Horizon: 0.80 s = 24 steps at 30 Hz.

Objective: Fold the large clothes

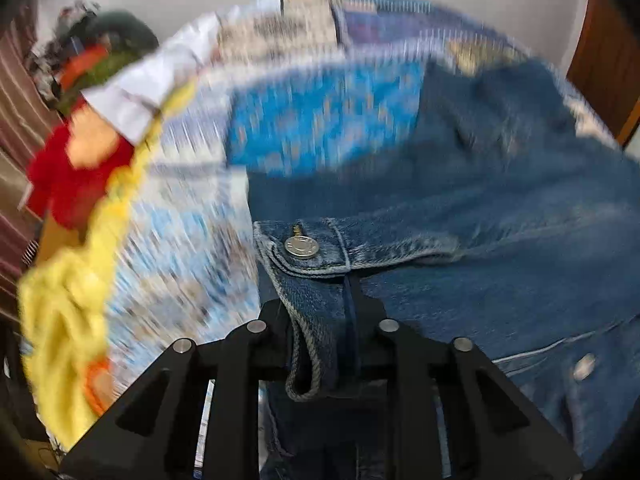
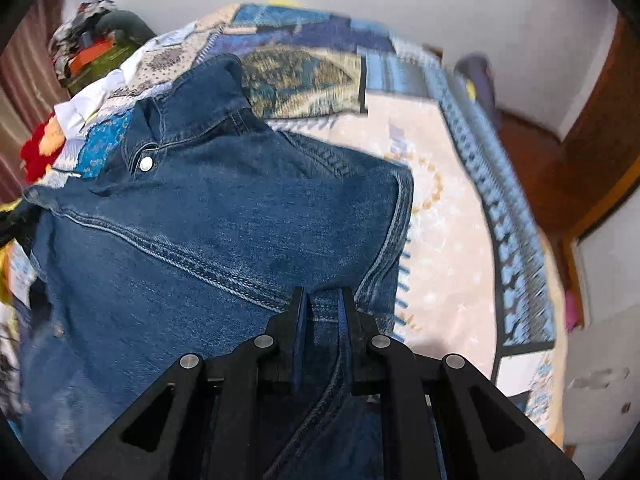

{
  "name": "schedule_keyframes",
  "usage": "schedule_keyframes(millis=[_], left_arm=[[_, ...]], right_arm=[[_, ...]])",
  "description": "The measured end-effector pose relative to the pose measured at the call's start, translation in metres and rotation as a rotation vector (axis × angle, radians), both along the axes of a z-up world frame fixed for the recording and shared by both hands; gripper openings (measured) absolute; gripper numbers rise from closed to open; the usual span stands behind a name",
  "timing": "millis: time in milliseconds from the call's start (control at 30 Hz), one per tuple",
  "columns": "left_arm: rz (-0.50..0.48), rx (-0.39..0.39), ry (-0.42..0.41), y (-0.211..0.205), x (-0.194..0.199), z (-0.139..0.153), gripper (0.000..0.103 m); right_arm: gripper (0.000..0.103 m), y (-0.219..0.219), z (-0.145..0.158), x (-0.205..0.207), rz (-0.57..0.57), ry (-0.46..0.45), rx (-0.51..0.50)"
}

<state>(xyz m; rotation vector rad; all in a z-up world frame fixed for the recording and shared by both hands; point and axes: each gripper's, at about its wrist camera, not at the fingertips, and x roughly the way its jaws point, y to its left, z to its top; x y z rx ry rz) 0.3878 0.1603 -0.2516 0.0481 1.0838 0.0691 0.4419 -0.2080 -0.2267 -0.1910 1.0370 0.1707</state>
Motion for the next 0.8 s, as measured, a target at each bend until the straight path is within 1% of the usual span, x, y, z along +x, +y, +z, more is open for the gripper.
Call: schedule_keyframes(millis=[67, 100, 133, 167, 200, 333, 433, 533, 633, 700, 733, 800], left_arm=[[0.001, 0.002, 0.033, -0.001, -0.005, -0.018, 0.035], [0.006, 0.025, 0.029, -0.001, -0.008, -0.023, 0.044], [0.011, 0.045, 0.023, -0.001, -0.01, -0.025, 0.056], [0.025, 0.081, 0.014, 0.0, -0.014, -0.025, 0.063], [0.03, 0.091, 0.01, 0.001, -0.017, -0.024, 0.07], [0.026, 0.032, 0.034, 0.016, -0.029, -0.015, 0.081], [0.03, -0.042, 0.045, 0.031, -0.037, 0.001, 0.081], [0.052, -0.022, 0.02, 0.039, -0.04, 0.021, 0.081], [0.061, -0.051, -0.018, 0.052, -0.036, 0.039, 0.084], [0.078, -0.066, -0.017, 0.06, -0.024, 0.041, 0.084], [0.087, -0.088, -0.008, 0.065, -0.016, 0.039, 0.084], [0.113, -0.156, 0.016, 0.073, 0.004, 0.032, 0.084]], right_arm=[[0.03, 0.001, -0.001, -0.002, -0.014, -0.029, -0.05], [0.056, 0.0, -0.001, -0.003, -0.036, -0.052, -0.112], [0.074, -0.003, 0.001, -0.004, -0.049, -0.071, -0.149], [0.076, -0.009, 0.002, -0.006, -0.048, -0.072, -0.142], [0.076, -0.015, 0.002, -0.005, -0.045, -0.054, -0.11], [0.076, -0.043, 0.007, -0.001, -0.09, 0.027, 0.058], [0.076, -0.054, 0.012, 0.0, -0.122, 0.059, 0.156], [0.076, -0.06, 0.017, -0.003, -0.135, 0.081, 0.231], [0.076, -0.06, 0.023, 0.001, -0.132, 0.077, 0.265], [0.076, -0.058, 0.028, 0.006, -0.124, 0.066, 0.28], [0.076, -0.058, 0.03, 0.009, -0.122, 0.062, 0.287], [0.076, -0.057, 0.034, 0.019, -0.121, 0.057, 0.31]])
